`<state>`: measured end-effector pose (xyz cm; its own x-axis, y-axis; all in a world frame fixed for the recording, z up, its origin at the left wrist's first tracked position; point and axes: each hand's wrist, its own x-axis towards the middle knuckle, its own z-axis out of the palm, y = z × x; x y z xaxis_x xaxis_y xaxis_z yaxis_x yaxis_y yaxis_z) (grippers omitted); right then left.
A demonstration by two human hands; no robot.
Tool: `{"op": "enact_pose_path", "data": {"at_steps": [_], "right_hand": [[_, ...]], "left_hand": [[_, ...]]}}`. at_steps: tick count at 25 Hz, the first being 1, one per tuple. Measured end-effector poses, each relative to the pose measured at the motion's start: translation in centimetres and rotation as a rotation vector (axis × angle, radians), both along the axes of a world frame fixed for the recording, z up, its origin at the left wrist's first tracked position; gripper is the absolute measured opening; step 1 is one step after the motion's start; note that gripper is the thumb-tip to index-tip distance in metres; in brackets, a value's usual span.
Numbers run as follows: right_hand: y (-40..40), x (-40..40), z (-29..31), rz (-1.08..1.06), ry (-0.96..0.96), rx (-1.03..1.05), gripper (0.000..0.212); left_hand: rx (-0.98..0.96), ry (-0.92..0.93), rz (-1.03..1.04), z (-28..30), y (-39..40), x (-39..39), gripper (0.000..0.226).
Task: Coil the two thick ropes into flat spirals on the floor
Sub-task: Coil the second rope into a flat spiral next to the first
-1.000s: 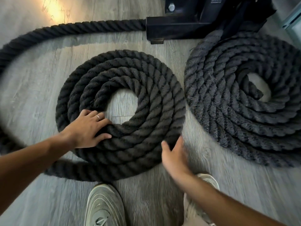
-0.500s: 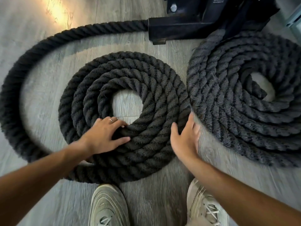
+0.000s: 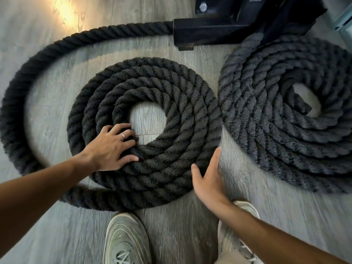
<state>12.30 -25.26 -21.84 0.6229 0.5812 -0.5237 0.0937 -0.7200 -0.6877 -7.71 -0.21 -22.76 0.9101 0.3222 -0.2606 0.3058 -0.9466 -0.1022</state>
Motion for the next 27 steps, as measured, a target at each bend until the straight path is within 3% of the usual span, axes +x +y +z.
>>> {"op": "enact_pose_path", "data": {"at_steps": [7, 9, 12, 15, 18, 23, 27], "right_hand": [[6.8, 9.4, -0.3, -0.129, -0.173, -0.070, 0.063], [6.6, 7.8, -0.2, -0.109, -0.179, -0.032, 0.067], [3.0, 3.2, -0.1, -0.158, -0.099, -0.038, 0.077], [-0.5, -1.7, -0.2, -0.134, 0.014, -0.075, 0.085], [-0.8, -3.0, -0.2, -0.137, 0.072, -0.058, 0.086], [0.2, -0.8, -0.1, -0.036, 0.037, -0.086, 0.080], [3.9, 6.4, 0.0, 0.061, -0.130, -0.058, 0.071]], "left_hand": [[-0.005, -0.039, 0.574, -0.9, -8.0, 5.6, 0.070], [0.035, -0.075, 0.525, -1.0, -7.3, 5.6, 0.073], [-0.094, -0.127, 0.139, 0.3, -2.9, 3.6, 0.077], [-0.049, 0.149, -0.144, 2.5, 2.3, 1.8, 0.091], [0.030, 0.364, -0.154, 3.0, 4.8, 1.9, 0.097], [0.058, 0.196, -0.153, 2.0, 4.1, 1.4, 0.092], [0.015, 0.066, 0.145, 0.5, 0.9, 2.5, 0.098]]}}
